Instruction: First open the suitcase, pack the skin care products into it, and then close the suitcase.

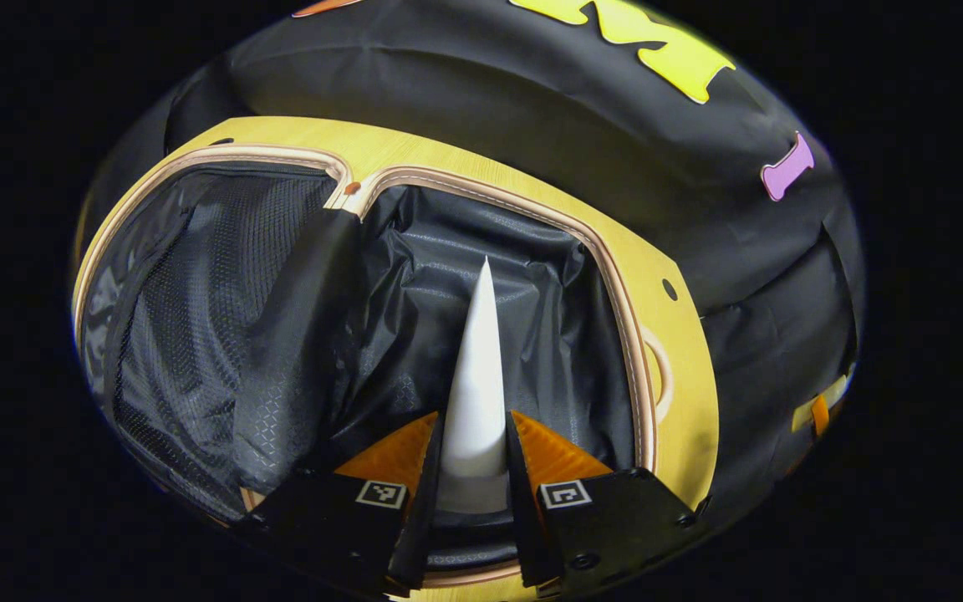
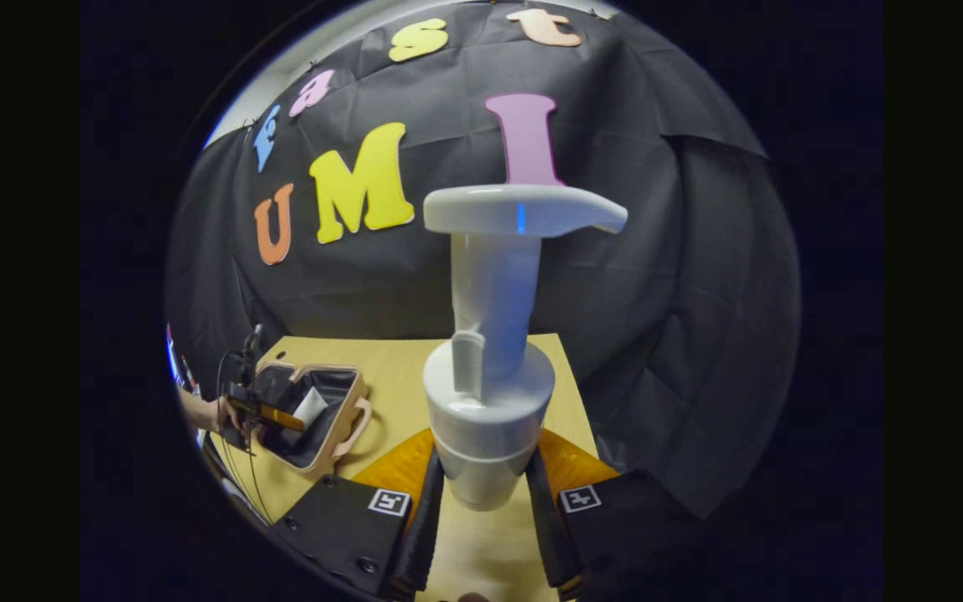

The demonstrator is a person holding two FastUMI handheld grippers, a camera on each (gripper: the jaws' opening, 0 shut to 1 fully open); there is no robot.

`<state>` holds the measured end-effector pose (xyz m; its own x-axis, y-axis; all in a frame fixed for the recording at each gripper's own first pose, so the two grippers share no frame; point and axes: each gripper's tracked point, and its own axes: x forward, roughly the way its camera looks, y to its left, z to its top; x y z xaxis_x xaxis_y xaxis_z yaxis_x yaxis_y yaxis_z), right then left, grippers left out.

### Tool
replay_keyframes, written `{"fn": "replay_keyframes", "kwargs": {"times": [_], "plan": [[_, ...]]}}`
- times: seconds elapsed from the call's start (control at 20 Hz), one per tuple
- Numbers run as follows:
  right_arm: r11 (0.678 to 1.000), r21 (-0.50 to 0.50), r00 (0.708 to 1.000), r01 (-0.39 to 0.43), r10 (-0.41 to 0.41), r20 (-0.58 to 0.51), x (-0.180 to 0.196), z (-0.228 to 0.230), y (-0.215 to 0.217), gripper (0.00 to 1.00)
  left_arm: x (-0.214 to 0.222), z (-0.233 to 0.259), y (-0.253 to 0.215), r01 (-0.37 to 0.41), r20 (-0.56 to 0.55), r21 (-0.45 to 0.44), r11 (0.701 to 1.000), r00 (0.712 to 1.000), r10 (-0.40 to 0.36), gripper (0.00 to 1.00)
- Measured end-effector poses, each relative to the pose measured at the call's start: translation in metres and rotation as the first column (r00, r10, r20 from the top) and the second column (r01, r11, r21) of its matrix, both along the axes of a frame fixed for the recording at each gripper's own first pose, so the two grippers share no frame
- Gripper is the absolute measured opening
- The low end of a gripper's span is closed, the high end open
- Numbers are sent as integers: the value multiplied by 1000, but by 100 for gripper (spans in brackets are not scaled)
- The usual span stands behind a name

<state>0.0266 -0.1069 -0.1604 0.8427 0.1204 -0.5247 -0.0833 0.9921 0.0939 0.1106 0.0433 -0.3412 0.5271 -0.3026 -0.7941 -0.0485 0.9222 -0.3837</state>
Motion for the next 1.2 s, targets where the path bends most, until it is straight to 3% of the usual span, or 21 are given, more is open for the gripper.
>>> {"fn": "replay_keyframes", "kwargs": {"times": [0.05,0.1,0.15,0.25,0.35,0.4,0.45,0.55,0.65,0.7,0.8,0.85,0.95,1.0,1.05,1.1,1.2], "plan": [[999,-7,1000,-32,32,0,-3,2,12,47,-1,-6,3,-6,-21,15,1000,1000,7,44],[998,-8,998,-63,63,-1,-5,4,26,47,-5,-15,7,-16,-51,35,999,999,17,51],[995,-4,995,-95,95,-2,-6,6,41,47,-5,-16,8,-28,-62,25,999,998,29,44],[987,5,987,-158,158,-5,-11,9,74,48,-5,-13,8,-45,-71,25,999,996,46,46],[974,19,974,-224,224,-23,-15,4,109,48,-13,-12,15,-35,-84,75,997,996,42,49],[967,31,967,-254,255,-32,-17,2,126,48,-15,-10,16,-34,-76,88,996,996,41,58],[959,42,959,-279,281,-37,-19,0,143,48,-16,-7,14,-41,-70,77,996,996,47,51],[946,55,946,-320,322,-40,-22,-1,169,48,-20,2,14,-61,-56,64,996,996,64,60],[936,56,936,-348,350,-40,-26,-1,187,48,-27,18,26,-59,-17,129,990,998,62,64],[932,58,932,-357,359,-41,-27,-1,194,47,-30,29,36,-54,24,174,983,998,51,56],[926,61,926,-372,375,-48,-30,-4,207,48,-37,56,47,-65,106,217,974,993,42,84],[923,65,923,-378,382,-51,-30,-5,213,48,-44,69,52,-76,134,224,972,990,47,76],[921,75,920,-382,387,-60,-28,-8,226,48,-63,91,63,-112,185,232,966,980,69,82],[920,82,919,-383,388,-65,-25,-10,232,48,-76,98,69,-127,205,237,963,976,78,93],[919,92,918,-384,390,-70,-21,-13,240,48,-87,102,76,-145,229,247,958,969,87,93],[917,103,916,-384,392,-78,-18,-16,248,47,-101,105,82,-165,246,259,952,964,100,83],[912,124,910,-391,403,-99,-12,-26,265,48,-132,110,78,-173,245,217,961,962,118,84]]}}
